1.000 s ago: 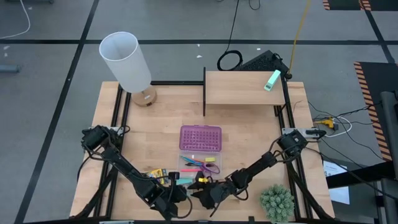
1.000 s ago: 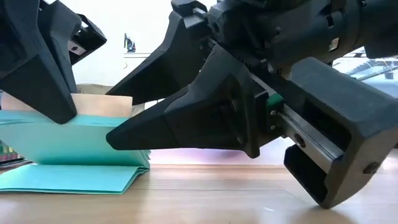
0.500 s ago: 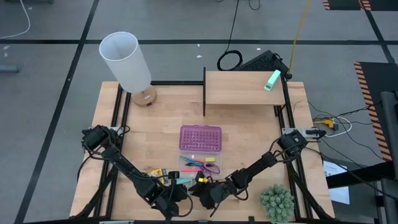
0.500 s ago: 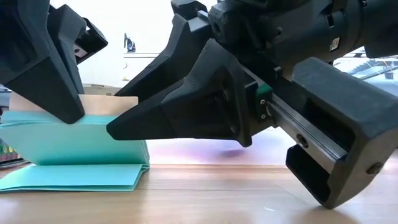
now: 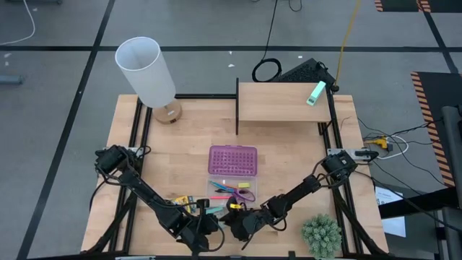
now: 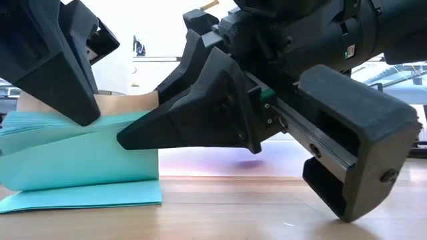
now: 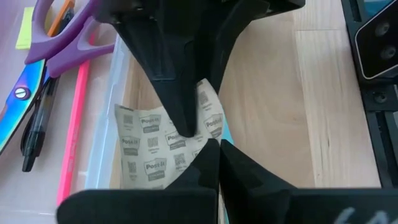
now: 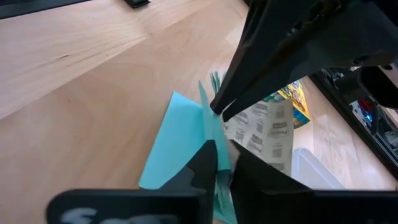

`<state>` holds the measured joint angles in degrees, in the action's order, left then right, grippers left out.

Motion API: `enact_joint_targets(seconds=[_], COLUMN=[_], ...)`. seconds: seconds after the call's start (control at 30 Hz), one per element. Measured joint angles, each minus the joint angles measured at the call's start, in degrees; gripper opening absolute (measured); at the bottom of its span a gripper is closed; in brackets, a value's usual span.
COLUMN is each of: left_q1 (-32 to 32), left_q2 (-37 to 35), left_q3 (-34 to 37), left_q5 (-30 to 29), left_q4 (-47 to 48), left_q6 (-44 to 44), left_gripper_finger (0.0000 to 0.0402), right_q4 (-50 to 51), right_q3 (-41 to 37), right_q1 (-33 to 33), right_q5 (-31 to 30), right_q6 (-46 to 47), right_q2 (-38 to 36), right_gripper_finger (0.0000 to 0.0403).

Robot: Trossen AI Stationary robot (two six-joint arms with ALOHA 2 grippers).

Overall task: Pack school essentials
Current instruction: Put the sticky notes into the violet plastic pencil case

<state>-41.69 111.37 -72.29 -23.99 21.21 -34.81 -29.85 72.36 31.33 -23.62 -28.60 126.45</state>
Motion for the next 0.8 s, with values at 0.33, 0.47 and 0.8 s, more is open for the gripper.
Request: enact_joint_targets(seconds=[0.33, 0.47, 0.8], left_q1=[-0.02, -0.08, -6.08], left_q2=[-0.40, -3.24, -11.12], left_q3=[-0.02, -0.02, 0.00], left_q5=[0.61, 1.39, -13.98], left_q4=[0.07, 0.83, 11.68], left_q6=[-1.69, -3.98, -9.09], left_gripper_finger=[0.0109, 0.0176, 0.0240], right_q4=[0.68, 1.49, 8.59], right_q3=[0.00, 0.00, -0.15], right_q1=[-0.04, 0.02, 0.70], right_q5=[1.36, 1.35, 1.04], right_q6=[0.49, 0.10, 0.33], right_q2=[-0.01, -0.22, -6.60], right_gripper_finger=[0.0013, 0.0011, 0.0010])
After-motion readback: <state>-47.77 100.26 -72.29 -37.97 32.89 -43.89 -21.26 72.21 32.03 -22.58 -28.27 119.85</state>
